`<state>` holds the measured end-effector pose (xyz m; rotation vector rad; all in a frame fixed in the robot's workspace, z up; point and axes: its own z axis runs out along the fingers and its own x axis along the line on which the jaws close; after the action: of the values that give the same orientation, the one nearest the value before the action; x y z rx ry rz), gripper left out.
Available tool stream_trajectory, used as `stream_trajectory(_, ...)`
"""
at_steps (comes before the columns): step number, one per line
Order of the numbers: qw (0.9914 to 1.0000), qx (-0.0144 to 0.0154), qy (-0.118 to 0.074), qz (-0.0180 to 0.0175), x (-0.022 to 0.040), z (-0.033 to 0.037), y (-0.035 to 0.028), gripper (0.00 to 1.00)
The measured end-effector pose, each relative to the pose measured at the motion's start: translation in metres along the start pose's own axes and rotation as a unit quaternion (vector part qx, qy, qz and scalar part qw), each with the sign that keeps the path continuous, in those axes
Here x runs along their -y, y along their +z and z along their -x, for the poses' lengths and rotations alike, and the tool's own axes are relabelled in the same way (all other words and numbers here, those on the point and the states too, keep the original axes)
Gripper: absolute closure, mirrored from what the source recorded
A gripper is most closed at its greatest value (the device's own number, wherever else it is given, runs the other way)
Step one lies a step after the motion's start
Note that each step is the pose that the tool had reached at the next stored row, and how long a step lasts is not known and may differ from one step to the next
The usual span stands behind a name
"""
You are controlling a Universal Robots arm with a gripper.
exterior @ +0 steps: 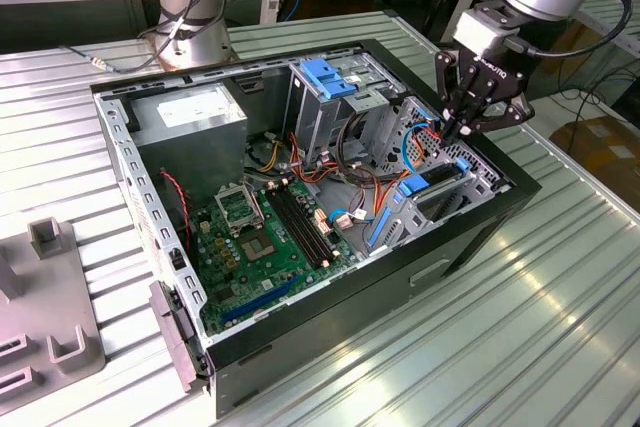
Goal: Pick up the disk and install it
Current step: 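Insert the first disk wire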
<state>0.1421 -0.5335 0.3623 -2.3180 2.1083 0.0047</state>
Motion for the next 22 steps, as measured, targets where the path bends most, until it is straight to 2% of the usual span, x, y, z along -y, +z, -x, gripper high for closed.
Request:
stream_trajectory(5, 0.99966, -0.0001, 0.026, -0.0002, -0.0005, -0.0003, 0.0015, 0.84)
stream_trajectory(6, 0.99959, 0.0, 0.028, -0.0002, -0.0007, -0.0025, 0.002, 0.84)
stream_trajectory(9, 0.99959, -0.0002, 0.029, -0.0002, -0.0032, -0.008, 0.0027, 0.84)
stream_trajectory(16, 0.99959, -0.0001, 0.029, -0.0002, -0.008, -0.0161, 0.005, 0.84)
stream_trajectory(22, 0.99977, 0.0007, 0.021, -0.0002, -0.0129, -0.0174, 0.0069, 0.84)
